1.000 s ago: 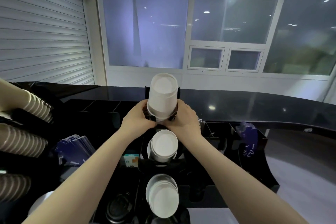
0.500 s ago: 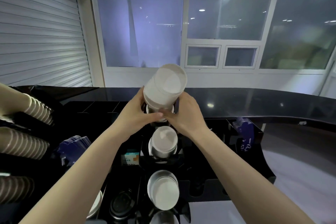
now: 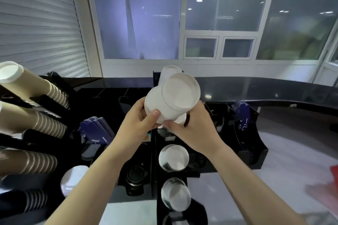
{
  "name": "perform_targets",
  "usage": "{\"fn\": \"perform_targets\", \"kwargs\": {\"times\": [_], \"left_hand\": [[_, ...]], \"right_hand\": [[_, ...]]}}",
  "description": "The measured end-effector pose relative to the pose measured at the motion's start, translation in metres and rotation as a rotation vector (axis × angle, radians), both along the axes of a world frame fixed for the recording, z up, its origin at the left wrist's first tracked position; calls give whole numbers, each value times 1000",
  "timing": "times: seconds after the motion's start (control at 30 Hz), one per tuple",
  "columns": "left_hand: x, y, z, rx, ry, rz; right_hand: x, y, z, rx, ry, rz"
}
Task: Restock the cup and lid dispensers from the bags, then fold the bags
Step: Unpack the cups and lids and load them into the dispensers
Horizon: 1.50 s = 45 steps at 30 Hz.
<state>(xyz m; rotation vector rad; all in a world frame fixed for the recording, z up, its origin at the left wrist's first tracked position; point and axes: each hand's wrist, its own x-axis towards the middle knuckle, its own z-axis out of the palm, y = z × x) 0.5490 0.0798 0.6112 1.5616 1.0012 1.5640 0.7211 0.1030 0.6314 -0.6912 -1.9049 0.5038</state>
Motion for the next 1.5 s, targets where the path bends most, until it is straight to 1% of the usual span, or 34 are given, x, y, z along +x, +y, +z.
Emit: {"fn": "perform_targets", "kwargs": {"times": [0.1, 0.2, 0.4, 0.57, 0.7, 0.8, 0.9, 0.93, 1.07, 1.2, 1.27, 1.3, 1.33, 1.37, 1.43, 1.5], "left_hand": [[-6, -20, -21, -63, 9, -14], [-8, -43, -41, -95, 59, -34], [-1, -76, -74, -185, 142, -59], [-8, -94, -91, -262, 89, 14], [-18, -103, -97, -324, 105, 40], [-21, -108, -101, -344, 92, 63], [-22, -112, -101, -362, 86, 72], [-22, -113, -100, -366, 83, 74], [-25, -116, -98, -364, 62, 94], [-28, -118, -100, -372, 62, 104], [-29, -117, -101, -377, 65, 104], [-29, -117, -102, -378, 67, 101], [-29, -116, -102, -378, 68, 96], [-30, -114, -102, -374, 69, 91], [-30, -110, -101, -359, 68, 83], [-29, -104, -99, -343, 67, 81]], "right_hand": [[8, -30, -19, -146, 103, 113], [18, -58, -37, -187, 185, 160], [32, -107, -66, -195, 230, 75], [50, -127, -85, -224, 241, -28], [56, -125, -105, -322, 83, -153], [49, -124, -123, -297, -38, -270], [41, -118, -137, -314, -104, -314], [38, -114, -140, -318, -163, -330], [31, -100, -157, -333, -537, -394], [23, -92, -161, -311, -742, -493], [23, -88, -156, -338, -851, -484], [24, -88, -153, -374, -866, -465], [27, -88, -149, -407, -842, -445], [30, -90, -145, -426, -774, -433], [37, -92, -137, -413, -558, -440], [42, -93, -128, -357, -362, -460]]}}
